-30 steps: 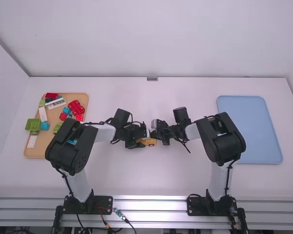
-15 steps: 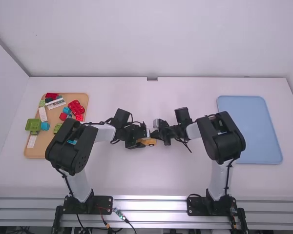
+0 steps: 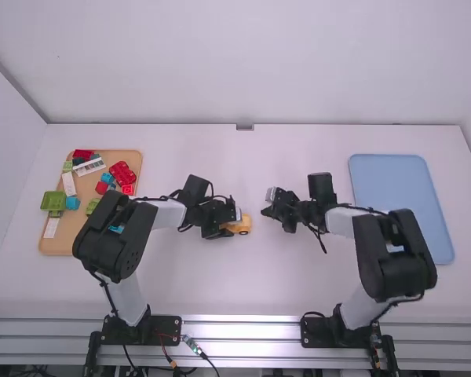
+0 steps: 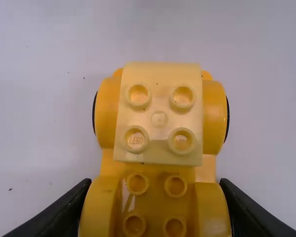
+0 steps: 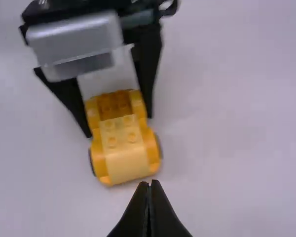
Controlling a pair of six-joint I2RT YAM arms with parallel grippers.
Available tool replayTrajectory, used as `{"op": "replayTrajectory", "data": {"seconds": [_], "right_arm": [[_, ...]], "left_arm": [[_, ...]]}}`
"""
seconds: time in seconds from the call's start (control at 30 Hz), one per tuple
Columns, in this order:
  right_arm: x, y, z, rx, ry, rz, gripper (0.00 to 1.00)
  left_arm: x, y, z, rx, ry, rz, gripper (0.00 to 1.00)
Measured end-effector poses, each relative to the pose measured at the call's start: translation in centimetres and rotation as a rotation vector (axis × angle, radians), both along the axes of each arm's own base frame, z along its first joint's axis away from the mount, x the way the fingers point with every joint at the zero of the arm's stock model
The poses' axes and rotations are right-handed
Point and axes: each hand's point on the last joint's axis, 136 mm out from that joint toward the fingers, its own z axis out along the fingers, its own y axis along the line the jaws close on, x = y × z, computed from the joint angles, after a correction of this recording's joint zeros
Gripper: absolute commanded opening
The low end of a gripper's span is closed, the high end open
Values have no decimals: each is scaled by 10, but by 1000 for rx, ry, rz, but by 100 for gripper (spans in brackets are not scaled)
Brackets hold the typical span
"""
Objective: Assemble lego blocks to make yellow taxi
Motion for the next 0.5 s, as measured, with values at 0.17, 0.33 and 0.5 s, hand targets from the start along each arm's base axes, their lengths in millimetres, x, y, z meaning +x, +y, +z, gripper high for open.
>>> {"op": "replayTrajectory", "data": {"seconds": [0.17, 0.33, 0.5], "right_arm": [[14, -17, 3, -31, -6, -206, 0], [12, -44, -20, -44, 119, -445, 99], [11, -63, -20, -8, 185, -588, 99]], "left_arm": [[0, 0, 0, 0, -1, 0, 4], [10, 1, 2, 9, -48, 12, 63], [19, 0, 6, 8, -87, 20, 99]]}}
